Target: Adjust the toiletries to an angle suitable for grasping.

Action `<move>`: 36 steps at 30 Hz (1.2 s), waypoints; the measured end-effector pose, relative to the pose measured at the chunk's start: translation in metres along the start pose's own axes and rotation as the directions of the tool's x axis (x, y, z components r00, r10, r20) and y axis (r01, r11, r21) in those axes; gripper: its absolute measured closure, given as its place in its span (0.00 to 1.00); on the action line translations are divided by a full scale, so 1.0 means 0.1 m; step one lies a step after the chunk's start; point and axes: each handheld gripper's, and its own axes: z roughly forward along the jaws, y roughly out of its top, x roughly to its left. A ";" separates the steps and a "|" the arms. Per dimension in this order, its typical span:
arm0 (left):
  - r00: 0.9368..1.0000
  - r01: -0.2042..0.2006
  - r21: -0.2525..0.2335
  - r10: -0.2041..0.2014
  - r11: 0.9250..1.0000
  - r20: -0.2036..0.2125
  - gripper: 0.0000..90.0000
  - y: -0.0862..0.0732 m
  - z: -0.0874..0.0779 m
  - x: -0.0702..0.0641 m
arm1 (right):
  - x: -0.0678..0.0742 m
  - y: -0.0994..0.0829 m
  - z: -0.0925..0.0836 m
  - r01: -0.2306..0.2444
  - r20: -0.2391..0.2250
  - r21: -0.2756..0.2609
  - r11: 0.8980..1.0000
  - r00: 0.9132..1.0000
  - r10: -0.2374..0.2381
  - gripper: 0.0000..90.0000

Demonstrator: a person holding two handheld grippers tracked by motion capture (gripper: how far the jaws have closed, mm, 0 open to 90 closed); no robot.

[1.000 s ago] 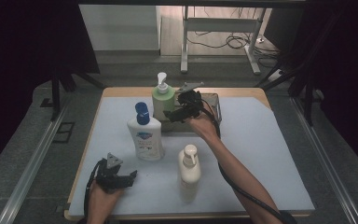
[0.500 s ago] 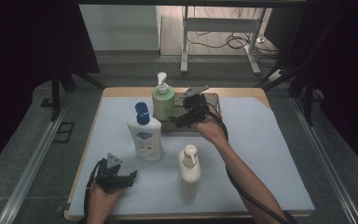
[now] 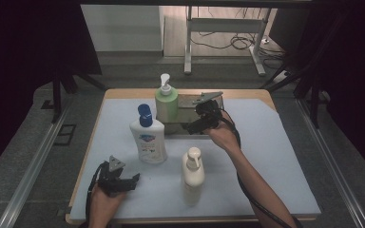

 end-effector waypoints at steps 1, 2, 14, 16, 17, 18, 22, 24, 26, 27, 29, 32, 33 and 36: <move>1.000 0.000 0.001 0.000 1.000 0.001 0.16 0.00 0.00 0.00 | 0.00 -0.03 -0.02 -0.013 0.004 0.001 1.000 1.000 0.013 0.00; 1.000 0.000 -0.001 0.000 1.000 0.000 0.16 0.00 0.00 0.00 | 0.00 -0.03 -0.02 -0.013 0.004 0.001 1.000 1.000 0.013 0.00; 1.000 0.000 0.000 0.000 1.000 0.000 0.16 0.00 0.00 0.00 | 0.02 -0.18 -0.14 -0.050 0.038 0.019 0.999 0.998 0.049 0.00; 1.000 0.000 -0.001 0.000 1.000 0.000 0.16 0.00 0.00 0.00 | 0.02 -0.21 -0.18 -0.051 0.044 0.019 0.999 0.998 0.050 0.00; 1.000 0.000 0.000 0.000 1.000 0.000 0.16 0.00 0.00 0.00 | 0.02 -0.21 -0.18 -0.051 0.044 0.019 0.999 0.998 0.050 0.00; 1.000 0.000 0.000 0.000 1.000 0.000 0.16 0.00 0.00 0.00 | 0.03 -0.22 -0.19 -0.051 0.049 0.018 0.999 0.998 0.050 0.00; 1.000 0.000 0.000 0.000 1.000 0.000 0.16 0.00 0.00 0.00 | 0.03 -0.25 -0.23 -0.058 0.042 0.019 0.998 0.998 0.057 0.00; 1.000 0.000 0.000 0.000 1.000 0.000 0.16 0.00 0.00 0.00 | 0.04 -0.27 -0.26 -0.057 0.042 0.019 0.998 0.998 0.056 0.00; 1.000 -0.001 0.000 0.001 1.000 0.000 0.17 0.00 0.00 0.00 | 0.04 -0.30 -0.27 -0.058 0.047 0.026 0.998 0.997 0.056 0.00; 1.000 0.000 0.000 0.000 1.000 0.000 0.16 0.00 0.00 0.00 | 0.04 -0.31 -0.28 -0.057 0.048 0.026 0.998 0.997 0.056 0.00; 1.000 0.000 0.000 0.000 1.000 0.000 0.16 0.00 0.00 0.00 | 0.04 -0.33 -0.30 -0.060 0.050 0.030 0.998 0.997 0.059 0.00; 1.000 0.000 0.000 0.000 1.000 0.000 0.16 0.00 0.00 0.00 | 0.06 -0.37 -0.33 -0.051 0.055 0.029 0.998 0.997 0.049 0.08; 1.000 0.000 0.000 0.000 1.000 0.000 0.16 0.00 0.00 0.00 | 0.06 -0.39 -0.35 -0.050 0.055 0.025 0.998 0.997 0.049 0.11; 1.000 0.000 0.000 0.000 1.000 -0.001 0.16 0.00 0.00 0.00 | 0.08 -0.45 -0.43 -0.041 0.065 -0.010 0.999 0.997 0.041 0.21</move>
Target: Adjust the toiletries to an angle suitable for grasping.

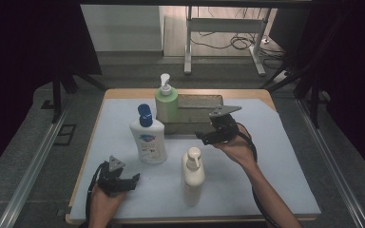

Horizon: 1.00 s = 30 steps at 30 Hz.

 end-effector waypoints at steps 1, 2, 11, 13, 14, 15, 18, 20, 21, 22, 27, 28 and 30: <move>1.000 0.000 0.000 0.000 1.000 0.000 0.16 0.00 0.00 0.00 | 0.00 0.00 0.00 0.000 0.000 0.000 1.000 1.000 0.000 0.21; 1.000 -0.001 0.001 0.001 1.000 0.000 0.16 0.00 0.00 0.00 | 0.00 -0.01 -0.02 0.004 0.003 -0.006 1.000 1.000 -0.004 0.24; 1.000 -0.003 0.000 0.003 1.000 0.000 0.16 0.00 0.00 0.00 | 0.04 -0.17 -0.19 0.002 -0.064 -0.024 1.000 0.998 -0.004 0.51; 1.000 -0.003 0.000 0.003 1.000 0.000 0.16 0.00 0.00 0.00 | 0.03 -0.24 -0.24 -0.023 -0.084 -0.042 0.999 0.996 0.020 0.56; 1.000 -0.003 0.000 0.003 1.000 0.000 0.16 0.00 0.00 0.00 | 0.03 -0.24 -0.24 -0.023 -0.084 -0.042 0.999 0.996 0.020 0.56; 1.000 -0.003 0.000 0.003 1.000 0.000 0.16 0.00 0.00 0.00 | 0.03 -0.29 -0.26 -0.037 -0.093 -0.048 0.998 0.995 0.032 0.59; 1.000 -0.003 0.000 0.003 1.000 0.000 0.16 0.00 0.00 0.00 | 0.03 -0.36 -0.28 -0.061 -0.118 -0.055 0.997 0.992 0.054 0.67; 1.000 -0.003 0.000 0.003 1.000 0.000 0.16 0.00 0.00 0.00 | 0.03 -0.39 -0.28 -0.062 -0.120 -0.056 0.997 0.991 0.055 0.70; 1.000 -0.001 0.000 0.001 1.000 -0.001 0.16 0.00 0.00 0.00 | 0.03 -0.41 -0.29 -0.064 -0.125 -0.057 0.996 0.991 0.057 0.73; 1.000 0.001 0.000 -0.001 1.000 0.000 0.16 0.00 0.00 0.00 | 0.03 -0.42 -0.30 -0.067 -0.134 -0.056 0.996 0.989 0.059 0.75; 1.000 -0.001 0.000 0.001 1.000 0.000 0.17 0.00 0.00 0.00 | 0.05 -0.54 -0.34 -0.070 -0.177 -0.065 0.995 0.983 0.057 0.91; 1.000 -0.004 0.000 0.004 1.000 0.000 0.17 0.00 0.00 0.00 | 0.06 -0.57 -0.35 -0.067 -0.176 -0.071 0.995 0.983 0.053 0.94; 1.000 -0.004 0.000 0.004 1.000 0.000 0.17 0.00 0.00 0.00 | 0.09 -0.62 -0.37 -0.059 -0.170 -0.075 0.995 0.984 0.046 0.97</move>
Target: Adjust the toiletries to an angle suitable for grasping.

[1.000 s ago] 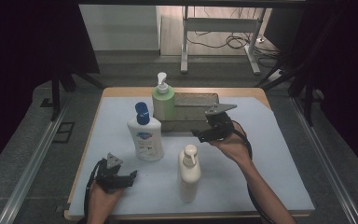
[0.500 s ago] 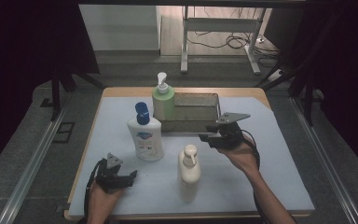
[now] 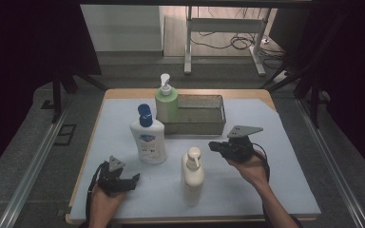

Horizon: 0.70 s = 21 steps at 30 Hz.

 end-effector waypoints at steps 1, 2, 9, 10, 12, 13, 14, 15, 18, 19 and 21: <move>1.000 0.001 -0.001 -0.001 1.000 0.000 0.16 0.00 0.00 0.00 | 0.03 -0.06 -0.02 0.006 0.008 -0.010 1.000 1.000 -0.006 0.99; 1.000 0.001 -0.001 -0.001 1.000 0.000 0.17 0.00 0.00 0.00 | 0.03 -0.06 -0.02 0.006 0.008 -0.010 1.000 1.000 -0.006 0.99; 1.000 0.006 -0.003 -0.006 1.000 -0.001 0.16 0.00 0.00 0.00 | 0.15 -0.21 -0.10 -0.015 -0.018 0.005 1.000 1.000 0.015 0.99; 1.000 0.006 -0.003 -0.006 1.000 -0.001 0.16 0.00 0.00 0.00 | 0.15 -0.21 -0.10 -0.015 -0.018 0.005 1.000 1.000 0.015 0.99; 1.000 0.003 -0.001 -0.003 1.000 -0.001 0.17 0.00 0.00 0.00 | 0.20 -0.25 -0.10 -0.007 -0.028 0.013 1.000 1.000 0.007 0.99; 1.000 0.003 -0.002 -0.003 1.000 -0.001 0.17 0.00 0.00 0.00 | 0.23 -0.28 -0.10 -0.004 -0.034 0.012 1.000 0.999 0.005 0.99; 1.000 0.003 -0.001 -0.003 1.000 -0.001 0.17 0.00 0.00 0.00 | 0.26 -0.30 -0.09 -0.003 -0.040 0.011 1.000 0.999 0.003 0.99; 1.000 0.003 -0.001 -0.003 1.000 -0.001 0.17 0.00 0.00 0.00 | 0.28 -0.32 -0.09 -0.002 -0.046 0.007 1.000 0.999 0.002 0.99; 1.000 0.002 -0.001 -0.002 1.000 -0.001 0.17 0.00 0.00 0.00 | 0.37 -0.39 -0.05 0.006 -0.059 0.010 1.000 0.998 -0.005 0.99; 1.000 0.003 -0.001 -0.003 1.000 -0.001 0.16 0.00 0.00 0.00 | 0.41 -0.43 -0.03 0.006 -0.064 0.014 1.000 0.998 -0.005 0.99; 1.000 0.003 -0.001 -0.003 1.000 -0.001 0.17 0.00 0.00 0.00 | 0.43 -0.46 -0.01 0.006 -0.066 0.019 1.000 0.998 -0.005 0.99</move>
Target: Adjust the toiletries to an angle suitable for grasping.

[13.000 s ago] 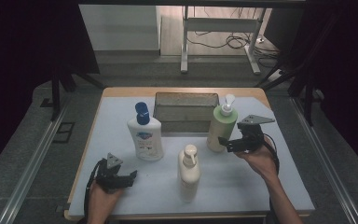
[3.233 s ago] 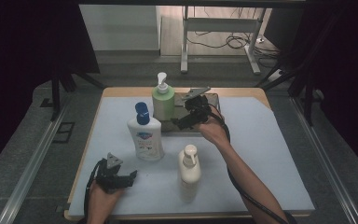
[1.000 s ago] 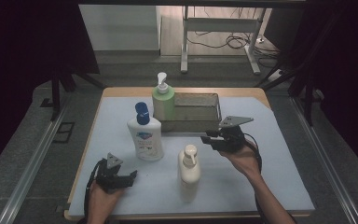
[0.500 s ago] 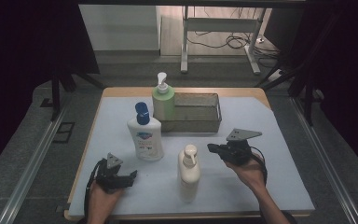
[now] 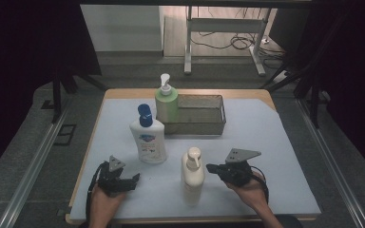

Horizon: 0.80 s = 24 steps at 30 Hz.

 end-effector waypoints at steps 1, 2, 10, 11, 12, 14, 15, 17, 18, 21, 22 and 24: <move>1.000 0.000 0.000 0.000 1.000 0.000 0.16 0.00 0.00 0.00 | 0.02 -0.02 0.02 0.001 0.000 0.004 1.000 1.000 -0.001 0.99; 1.000 0.000 0.000 0.000 1.000 0.000 0.16 0.00 0.00 0.00 | 0.03 -0.04 0.03 0.003 -0.002 0.009 1.000 1.000 -0.003 0.99; 1.000 0.000 0.000 0.000 1.000 0.000 0.17 0.00 0.00 0.00 | 0.15 -0.10 0.14 0.013 -0.025 0.023 1.000 1.000 -0.013 0.99; 1.000 0.000 0.000 0.000 1.000 0.000 0.17 0.00 0.00 0.00 | 0.15 -0.10 0.14 0.013 -0.025 0.023 1.000 1.000 -0.013 0.99; 1.000 0.000 0.000 0.000 1.000 0.000 0.17 0.00 0.00 0.00 | 0.16 -0.10 0.16 0.015 -0.025 0.024 1.000 1.000 -0.015 0.99; 1.000 0.000 0.000 0.000 1.000 0.000 0.17 0.00 0.00 0.00 | 0.17 -0.09 0.20 0.013 -0.043 0.025 1.000 0.999 -0.012 0.99; 1.000 0.000 0.000 0.000 1.000 0.000 0.17 0.00 0.00 0.00 | 0.17 -0.09 0.20 0.013 -0.043 0.025 1.000 0.999 -0.012 0.99; 1.000 0.000 0.000 0.000 1.000 0.000 0.17 0.00 0.00 0.00 | 0.17 -0.08 0.22 0.016 -0.037 0.023 1.000 0.999 -0.015 0.99; 1.000 0.000 0.000 0.000 1.000 0.000 0.17 0.00 0.00 0.00 | 0.16 -0.08 0.23 0.009 -0.044 0.021 1.000 0.999 -0.008 0.99; 1.000 0.000 0.000 0.000 1.000 0.000 0.17 0.00 0.00 0.00 | 0.13 -0.09 0.27 -0.017 -0.060 0.019 1.000 0.998 0.018 0.99; 1.000 0.000 0.000 0.000 1.000 0.000 0.17 0.00 0.00 0.00 | 0.13 -0.09 0.27 -0.017 -0.060 0.019 1.000 0.998 0.018 0.99; 1.000 0.000 0.000 0.000 1.000 0.000 0.17 0.00 0.00 0.00 | 0.12 -0.09 0.30 -0.021 -0.066 0.028 0.999 0.998 0.023 0.99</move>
